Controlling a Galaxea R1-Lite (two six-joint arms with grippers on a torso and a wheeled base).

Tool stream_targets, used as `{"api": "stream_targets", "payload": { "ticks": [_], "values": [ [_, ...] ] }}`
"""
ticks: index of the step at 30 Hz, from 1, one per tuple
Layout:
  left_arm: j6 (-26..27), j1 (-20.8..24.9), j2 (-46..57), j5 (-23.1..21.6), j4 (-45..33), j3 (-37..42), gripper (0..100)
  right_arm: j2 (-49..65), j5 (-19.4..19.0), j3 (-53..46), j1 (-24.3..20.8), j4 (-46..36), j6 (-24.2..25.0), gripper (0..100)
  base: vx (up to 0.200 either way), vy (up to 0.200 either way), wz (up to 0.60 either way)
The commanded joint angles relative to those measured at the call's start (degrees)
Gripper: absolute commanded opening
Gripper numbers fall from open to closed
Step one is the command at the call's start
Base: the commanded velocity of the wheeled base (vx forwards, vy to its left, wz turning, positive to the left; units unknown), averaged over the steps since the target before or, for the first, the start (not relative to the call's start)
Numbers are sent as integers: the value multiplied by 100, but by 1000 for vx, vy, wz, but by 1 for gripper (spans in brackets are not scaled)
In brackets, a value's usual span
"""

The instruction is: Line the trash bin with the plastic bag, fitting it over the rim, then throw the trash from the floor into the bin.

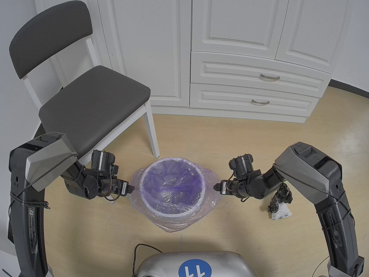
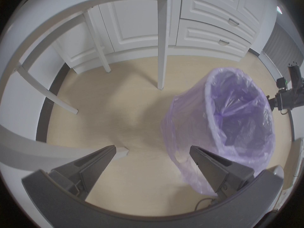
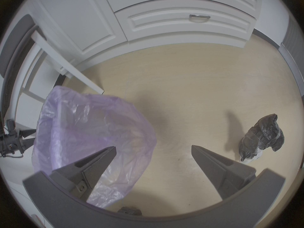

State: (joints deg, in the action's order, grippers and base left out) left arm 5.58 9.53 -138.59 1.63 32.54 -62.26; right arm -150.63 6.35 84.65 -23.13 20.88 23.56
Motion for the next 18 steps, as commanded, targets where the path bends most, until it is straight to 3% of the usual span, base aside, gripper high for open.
{"api": "stream_targets", "payload": {
  "ticks": [1,10,18],
  "values": [
    [57,-30,-10,-119,-309,12,100,51,-99,-124,-60,-32,-54,100,0,0,0],
    [31,-66,-783,-172,-758,-867,100,42,-204,60,-78,-462,-54,100,0,0,0],
    [13,40,-1275,-383,-1830,-2563,100,16,-204,139,-43,-427,-1,100,0,0,0]
  ]
}}
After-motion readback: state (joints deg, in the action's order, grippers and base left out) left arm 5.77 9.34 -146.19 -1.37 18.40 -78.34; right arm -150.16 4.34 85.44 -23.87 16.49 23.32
